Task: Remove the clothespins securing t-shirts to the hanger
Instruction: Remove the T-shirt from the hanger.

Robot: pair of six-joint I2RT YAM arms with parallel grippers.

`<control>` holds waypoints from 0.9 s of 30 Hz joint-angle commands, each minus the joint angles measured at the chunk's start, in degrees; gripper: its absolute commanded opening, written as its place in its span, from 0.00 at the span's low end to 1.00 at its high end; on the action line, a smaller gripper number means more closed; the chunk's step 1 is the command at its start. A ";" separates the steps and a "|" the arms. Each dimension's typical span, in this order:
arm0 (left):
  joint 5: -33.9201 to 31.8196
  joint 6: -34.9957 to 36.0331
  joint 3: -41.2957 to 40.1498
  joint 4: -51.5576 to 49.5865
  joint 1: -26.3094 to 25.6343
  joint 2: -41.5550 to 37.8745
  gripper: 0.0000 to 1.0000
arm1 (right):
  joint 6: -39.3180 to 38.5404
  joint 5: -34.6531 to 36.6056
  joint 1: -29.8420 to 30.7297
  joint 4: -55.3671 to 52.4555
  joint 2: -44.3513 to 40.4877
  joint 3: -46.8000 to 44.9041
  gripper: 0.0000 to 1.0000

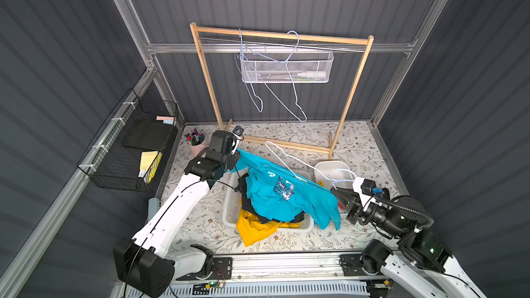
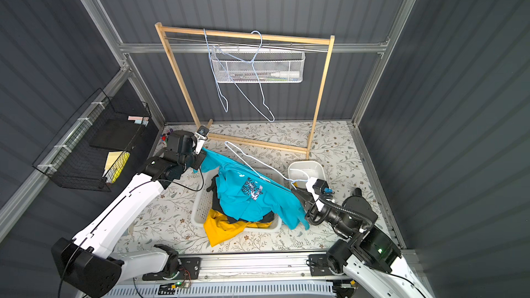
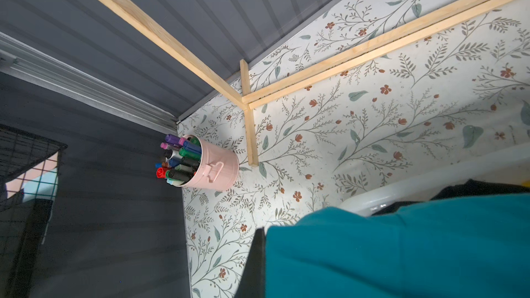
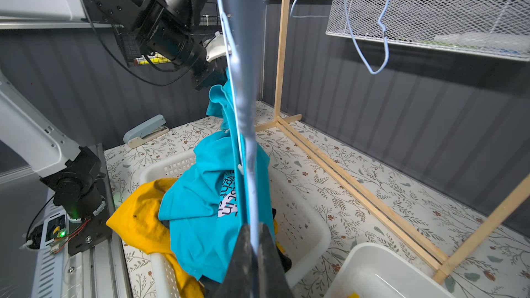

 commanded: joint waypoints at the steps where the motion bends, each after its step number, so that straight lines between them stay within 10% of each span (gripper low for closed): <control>1: -2.08 -2.59 -1.87 0.33 3.95 -2.92 0.00 | 3.21 4.15 -0.14 5.61 2.20 1.09 0.00; 12: 31.89 0.23 -8.68 1.03 3.86 -8.34 0.00 | 7.20 3.20 -0.07 21.25 17.04 2.75 0.00; 27: 49.41 0.92 -13.68 2.22 3.69 -9.05 0.20 | 8.65 5.78 -0.10 34.77 26.21 6.93 0.00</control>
